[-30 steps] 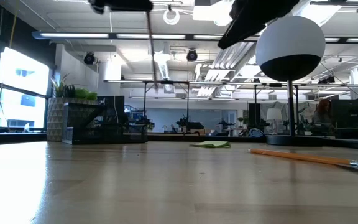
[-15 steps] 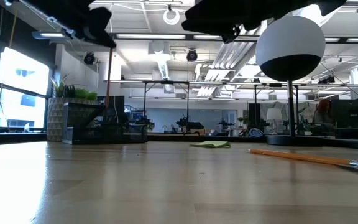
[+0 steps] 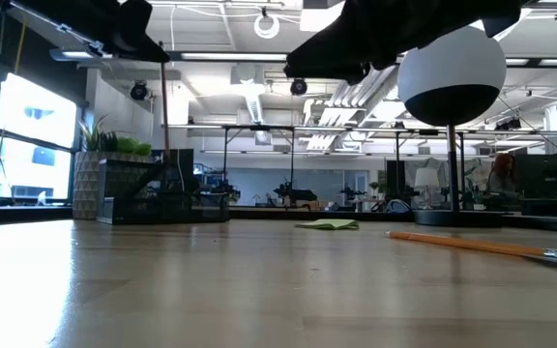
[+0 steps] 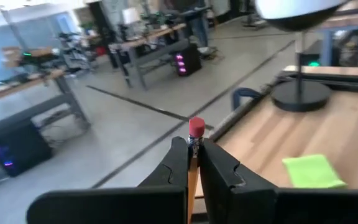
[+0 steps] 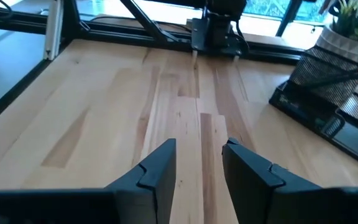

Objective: Pick and place office supplies into organizer
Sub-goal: Put the right yellow pencil into the desk organizer

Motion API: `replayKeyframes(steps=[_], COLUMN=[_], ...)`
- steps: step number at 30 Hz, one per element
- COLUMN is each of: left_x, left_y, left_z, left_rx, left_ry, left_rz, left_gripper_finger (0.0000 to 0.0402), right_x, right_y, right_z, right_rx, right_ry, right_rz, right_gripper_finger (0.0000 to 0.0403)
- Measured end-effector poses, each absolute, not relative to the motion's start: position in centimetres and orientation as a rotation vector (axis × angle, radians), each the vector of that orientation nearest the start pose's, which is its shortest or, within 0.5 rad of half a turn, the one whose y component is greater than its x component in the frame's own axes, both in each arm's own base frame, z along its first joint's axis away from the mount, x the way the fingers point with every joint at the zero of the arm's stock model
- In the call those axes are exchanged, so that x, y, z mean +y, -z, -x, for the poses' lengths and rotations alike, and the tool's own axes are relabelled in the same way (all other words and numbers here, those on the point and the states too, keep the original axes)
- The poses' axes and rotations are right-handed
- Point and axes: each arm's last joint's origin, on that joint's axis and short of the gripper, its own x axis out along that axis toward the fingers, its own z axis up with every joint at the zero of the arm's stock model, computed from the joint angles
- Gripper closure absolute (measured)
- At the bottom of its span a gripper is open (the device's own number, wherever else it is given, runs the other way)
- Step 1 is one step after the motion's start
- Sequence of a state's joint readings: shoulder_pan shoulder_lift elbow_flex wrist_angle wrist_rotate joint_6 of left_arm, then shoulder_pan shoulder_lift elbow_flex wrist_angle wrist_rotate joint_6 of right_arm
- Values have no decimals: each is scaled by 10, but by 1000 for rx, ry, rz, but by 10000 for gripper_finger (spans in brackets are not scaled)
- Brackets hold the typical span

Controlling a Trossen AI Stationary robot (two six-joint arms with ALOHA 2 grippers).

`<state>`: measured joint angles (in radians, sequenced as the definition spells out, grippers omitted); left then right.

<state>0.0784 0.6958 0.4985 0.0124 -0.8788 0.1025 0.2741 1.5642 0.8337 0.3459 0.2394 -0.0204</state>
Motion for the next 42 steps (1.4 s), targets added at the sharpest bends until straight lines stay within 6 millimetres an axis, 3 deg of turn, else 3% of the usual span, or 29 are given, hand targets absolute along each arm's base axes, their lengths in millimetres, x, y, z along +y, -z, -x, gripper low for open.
replayKeyframes(steps=[7, 13, 36, 42], left_x=[34, 34, 34, 34], left_y=[-279, -264, -249, -244], left_z=[-135, -127, -122, -125], left_rx=[238, 341, 360, 379], left_ry=[-983, -1070, -1115, -1139], left_rz=[-177, -147, 31, 45], left_gripper_finger=[398, 397, 395, 360], right_x=[83, 82, 83, 83], right_y=[-211, -211, -211, -210], right_z=[-319, -318, -318, -318], right_rx=[390, 396, 395, 399], right_ry=[-38, -35, -21, -20], right_rz=[118, 104, 33, 31], right_gripper_finger=[281, 281, 281, 281])
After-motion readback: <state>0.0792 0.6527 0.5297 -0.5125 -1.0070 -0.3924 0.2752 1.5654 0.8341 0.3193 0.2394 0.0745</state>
